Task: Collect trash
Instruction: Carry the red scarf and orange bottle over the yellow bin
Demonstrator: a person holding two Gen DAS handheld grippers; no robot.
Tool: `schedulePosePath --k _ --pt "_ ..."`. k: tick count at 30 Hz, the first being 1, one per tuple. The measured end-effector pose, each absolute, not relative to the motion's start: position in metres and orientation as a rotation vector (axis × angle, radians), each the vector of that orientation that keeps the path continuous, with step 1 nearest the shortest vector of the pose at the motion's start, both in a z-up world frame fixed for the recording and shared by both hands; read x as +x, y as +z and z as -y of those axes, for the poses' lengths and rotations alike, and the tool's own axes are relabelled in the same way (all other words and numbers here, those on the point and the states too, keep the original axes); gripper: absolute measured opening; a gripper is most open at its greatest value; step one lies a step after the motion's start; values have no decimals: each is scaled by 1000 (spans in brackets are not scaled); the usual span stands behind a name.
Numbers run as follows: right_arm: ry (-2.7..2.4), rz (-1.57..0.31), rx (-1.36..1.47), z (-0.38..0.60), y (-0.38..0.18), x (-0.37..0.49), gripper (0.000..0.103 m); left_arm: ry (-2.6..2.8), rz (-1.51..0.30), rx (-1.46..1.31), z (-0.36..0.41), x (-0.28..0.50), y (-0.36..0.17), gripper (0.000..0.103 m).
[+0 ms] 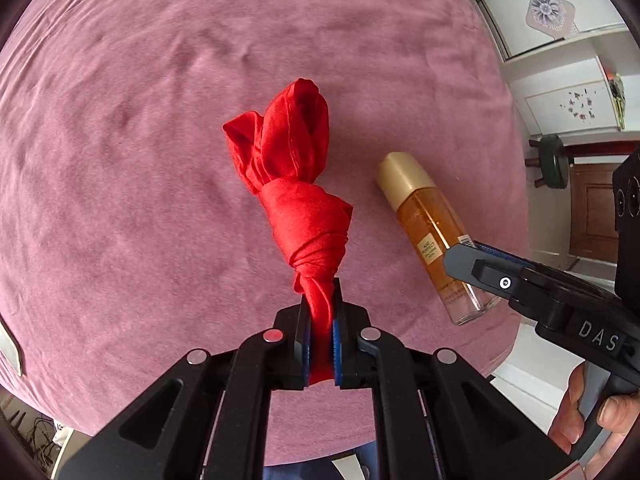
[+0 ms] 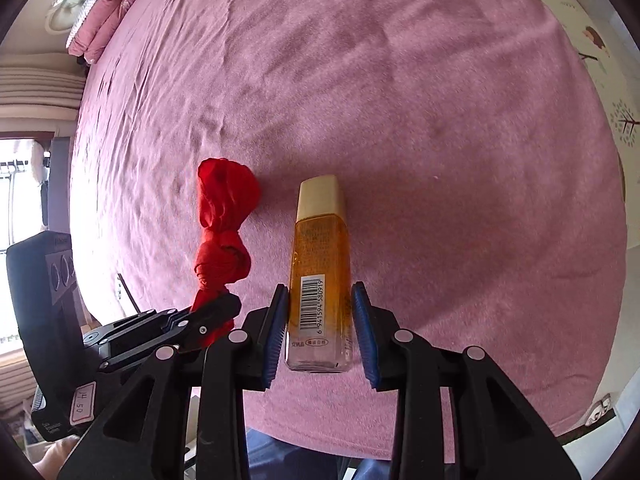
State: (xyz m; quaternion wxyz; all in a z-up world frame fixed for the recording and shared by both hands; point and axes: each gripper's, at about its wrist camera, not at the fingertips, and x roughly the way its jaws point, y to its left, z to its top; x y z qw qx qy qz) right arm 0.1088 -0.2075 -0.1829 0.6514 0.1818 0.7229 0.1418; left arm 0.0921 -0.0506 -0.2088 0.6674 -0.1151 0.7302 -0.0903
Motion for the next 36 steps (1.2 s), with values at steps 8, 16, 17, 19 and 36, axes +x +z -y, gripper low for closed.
schedulePosePath --k 8,16,17,19,36 --pt "297 -1634 510 258 -176 85 32 -266 -1662 -225 115 111 -201 7" --pt "288 -1631 632 297 -177 83 32 -307 -1658 -146 174 116 -194 7" --pt "286 -1630 650 304 -178 82 32 -309 -1659 -142 181 117 -193 7" --pt "284 -1628 674 314 -178 84 32 -318 -1661 -133 176 110 -190 7" --pt "228 -1550 782 412 -169 108 32 -401 -1628 -54 271 142 -169 7"
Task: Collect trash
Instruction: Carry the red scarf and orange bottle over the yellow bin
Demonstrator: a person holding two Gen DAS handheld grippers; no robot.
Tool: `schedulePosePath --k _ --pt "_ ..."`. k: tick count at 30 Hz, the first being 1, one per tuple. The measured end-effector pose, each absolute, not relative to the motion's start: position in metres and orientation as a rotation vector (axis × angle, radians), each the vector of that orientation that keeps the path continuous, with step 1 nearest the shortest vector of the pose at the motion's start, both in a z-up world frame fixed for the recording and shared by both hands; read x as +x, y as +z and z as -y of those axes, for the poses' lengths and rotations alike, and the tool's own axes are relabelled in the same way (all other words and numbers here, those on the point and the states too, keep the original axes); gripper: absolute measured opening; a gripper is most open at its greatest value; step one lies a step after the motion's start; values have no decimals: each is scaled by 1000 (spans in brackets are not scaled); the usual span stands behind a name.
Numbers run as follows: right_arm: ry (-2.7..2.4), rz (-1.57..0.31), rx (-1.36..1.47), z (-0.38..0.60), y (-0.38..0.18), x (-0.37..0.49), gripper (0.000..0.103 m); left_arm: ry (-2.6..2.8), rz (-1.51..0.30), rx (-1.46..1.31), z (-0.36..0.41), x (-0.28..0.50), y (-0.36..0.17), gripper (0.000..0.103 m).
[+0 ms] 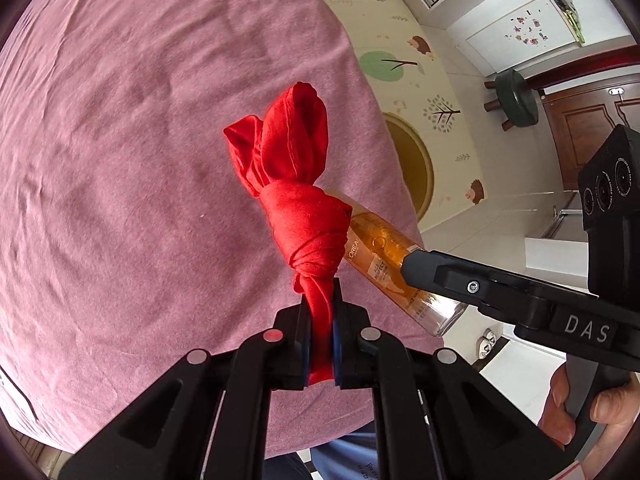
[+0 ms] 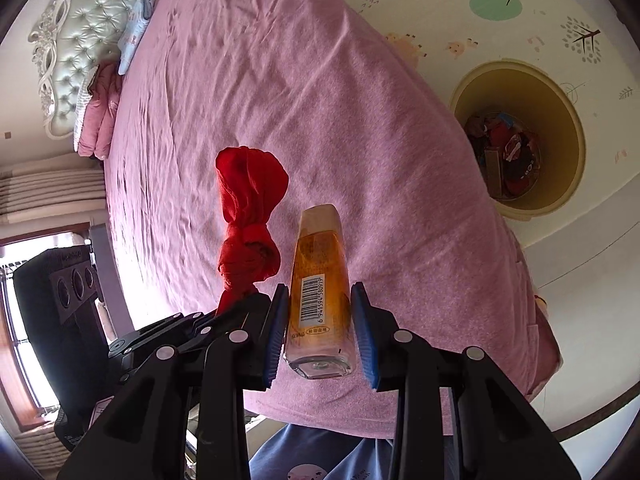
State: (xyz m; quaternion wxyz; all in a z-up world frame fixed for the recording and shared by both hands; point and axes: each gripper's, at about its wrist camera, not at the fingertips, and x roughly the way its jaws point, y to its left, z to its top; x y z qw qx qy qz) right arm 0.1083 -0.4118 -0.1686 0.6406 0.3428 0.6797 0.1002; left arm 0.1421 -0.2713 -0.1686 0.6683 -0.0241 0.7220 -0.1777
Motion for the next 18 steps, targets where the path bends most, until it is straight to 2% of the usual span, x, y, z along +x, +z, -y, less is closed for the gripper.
schedulePosePath --k 18 --pt "-41 -1409 911 564 -175 125 32 -554 -1634 46 411 208 -179 7"
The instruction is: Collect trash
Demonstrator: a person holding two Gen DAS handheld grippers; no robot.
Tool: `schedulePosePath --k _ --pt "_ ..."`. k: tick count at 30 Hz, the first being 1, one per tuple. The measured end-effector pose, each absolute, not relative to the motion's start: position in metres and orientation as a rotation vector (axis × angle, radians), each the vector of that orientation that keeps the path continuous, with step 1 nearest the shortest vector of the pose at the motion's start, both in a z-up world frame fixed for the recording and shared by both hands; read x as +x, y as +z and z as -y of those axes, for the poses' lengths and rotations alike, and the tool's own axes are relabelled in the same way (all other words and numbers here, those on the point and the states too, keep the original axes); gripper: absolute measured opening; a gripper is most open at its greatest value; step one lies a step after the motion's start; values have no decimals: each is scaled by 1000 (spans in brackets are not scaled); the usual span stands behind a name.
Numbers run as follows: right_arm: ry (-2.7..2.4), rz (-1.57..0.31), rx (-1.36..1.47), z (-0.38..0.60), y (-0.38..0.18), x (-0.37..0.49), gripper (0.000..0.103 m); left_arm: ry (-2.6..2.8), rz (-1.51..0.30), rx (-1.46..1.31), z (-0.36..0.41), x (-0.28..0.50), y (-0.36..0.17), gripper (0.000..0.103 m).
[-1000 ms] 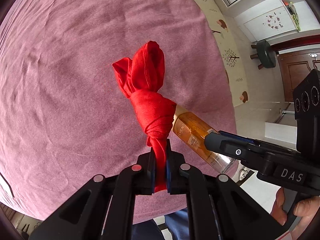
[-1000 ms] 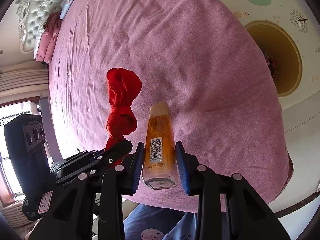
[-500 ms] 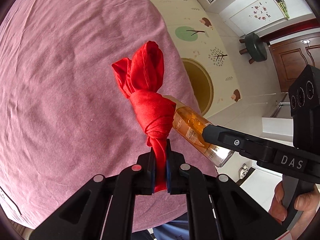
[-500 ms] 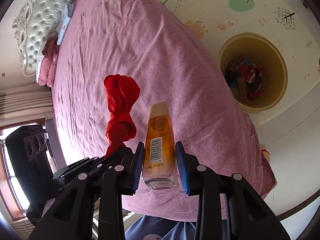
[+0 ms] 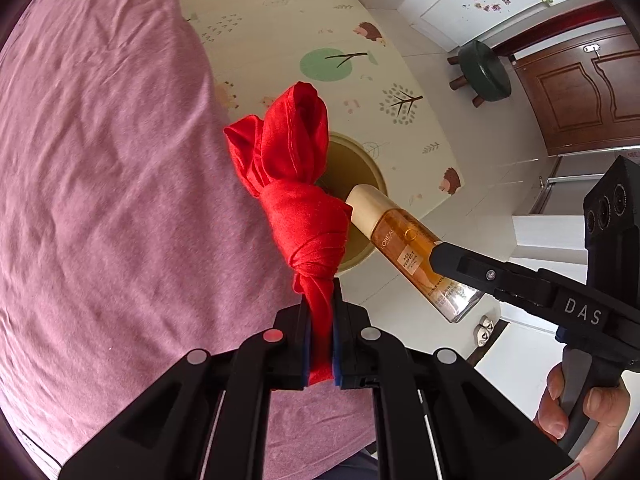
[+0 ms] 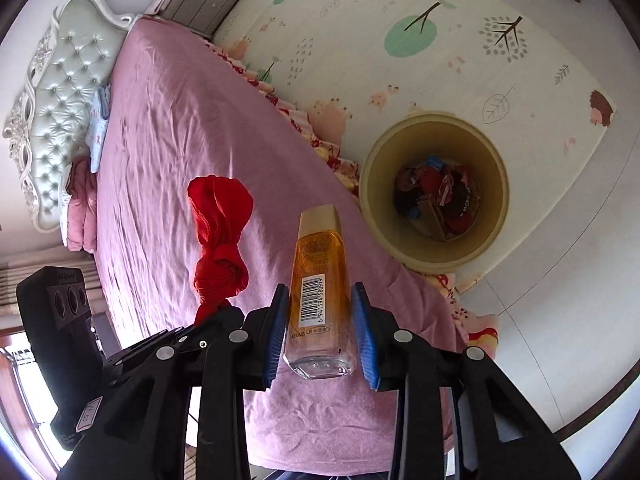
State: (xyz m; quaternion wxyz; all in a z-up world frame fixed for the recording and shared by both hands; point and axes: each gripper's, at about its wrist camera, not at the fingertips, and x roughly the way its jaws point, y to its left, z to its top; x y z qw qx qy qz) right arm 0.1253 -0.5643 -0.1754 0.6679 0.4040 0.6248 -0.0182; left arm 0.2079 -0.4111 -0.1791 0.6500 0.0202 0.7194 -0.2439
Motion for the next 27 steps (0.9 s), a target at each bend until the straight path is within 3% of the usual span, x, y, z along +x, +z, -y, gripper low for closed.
schedulePosePath --k 6,9,11,13,27 --pt "-110 -1385 928 596 -180 126 32 -640 -1659 45 453 220 -190 8" --pt "-143 -1380 932 611 -182 129 33 -681 -1661 62 470 224 -190 19" --pt "-172 -1372 962 622 -184 128 36 -682 -1651 80 477 226 -190 50" --pt "-186 -1355 989 631 -184 128 39 -661 -1621 107 479 229 -187 64" --pt "-135 -1380 892 601 -173 145 39 -575 -1623 80 446 237 -184 64"
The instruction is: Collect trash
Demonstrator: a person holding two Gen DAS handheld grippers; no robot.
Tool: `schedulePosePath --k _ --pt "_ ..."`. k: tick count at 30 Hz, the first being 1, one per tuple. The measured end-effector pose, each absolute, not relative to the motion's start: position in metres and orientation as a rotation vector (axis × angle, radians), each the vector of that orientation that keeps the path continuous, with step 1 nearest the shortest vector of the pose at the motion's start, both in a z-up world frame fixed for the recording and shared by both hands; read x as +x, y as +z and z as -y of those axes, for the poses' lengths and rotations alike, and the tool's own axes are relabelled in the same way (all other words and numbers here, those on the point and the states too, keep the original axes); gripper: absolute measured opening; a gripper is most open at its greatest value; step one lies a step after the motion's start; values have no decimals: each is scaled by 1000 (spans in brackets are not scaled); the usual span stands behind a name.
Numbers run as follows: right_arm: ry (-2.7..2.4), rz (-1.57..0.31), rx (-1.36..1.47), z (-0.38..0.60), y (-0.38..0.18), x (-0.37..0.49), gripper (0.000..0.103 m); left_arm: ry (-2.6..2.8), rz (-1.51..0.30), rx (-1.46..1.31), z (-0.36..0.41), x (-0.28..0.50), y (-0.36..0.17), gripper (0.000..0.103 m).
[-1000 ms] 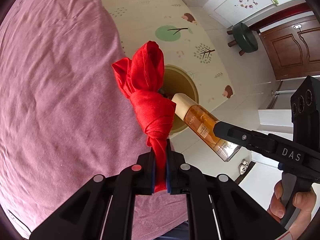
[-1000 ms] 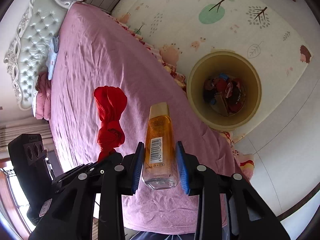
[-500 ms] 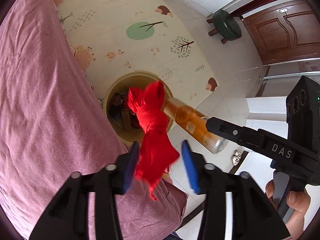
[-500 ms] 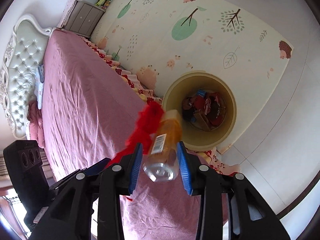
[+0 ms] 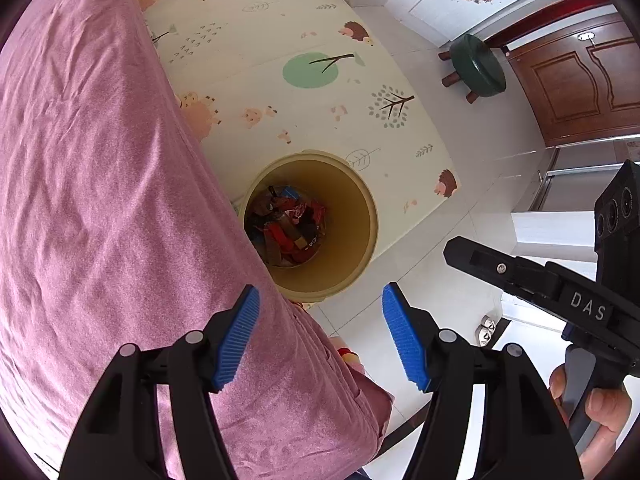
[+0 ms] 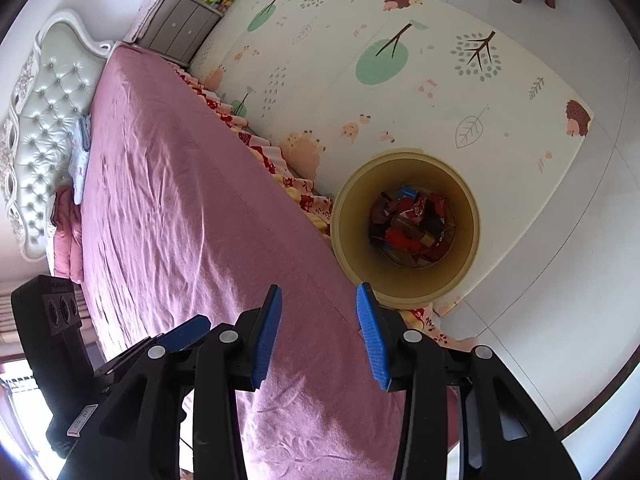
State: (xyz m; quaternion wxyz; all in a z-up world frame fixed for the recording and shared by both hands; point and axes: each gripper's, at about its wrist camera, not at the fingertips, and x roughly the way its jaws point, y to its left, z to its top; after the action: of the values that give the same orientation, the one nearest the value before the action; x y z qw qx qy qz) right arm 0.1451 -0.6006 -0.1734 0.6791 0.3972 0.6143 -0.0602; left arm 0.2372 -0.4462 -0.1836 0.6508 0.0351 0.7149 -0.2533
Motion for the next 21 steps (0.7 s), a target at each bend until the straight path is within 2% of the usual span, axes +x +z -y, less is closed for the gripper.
schedulePosePath --k 7,21 --pt "-48 -1413 789 549 -159 150 39 -518 -1592 42 397 225 -168 65" --pt "196 -1517 598 391 -144 137 41 -305 -1551 -94 235 168 -142 66"
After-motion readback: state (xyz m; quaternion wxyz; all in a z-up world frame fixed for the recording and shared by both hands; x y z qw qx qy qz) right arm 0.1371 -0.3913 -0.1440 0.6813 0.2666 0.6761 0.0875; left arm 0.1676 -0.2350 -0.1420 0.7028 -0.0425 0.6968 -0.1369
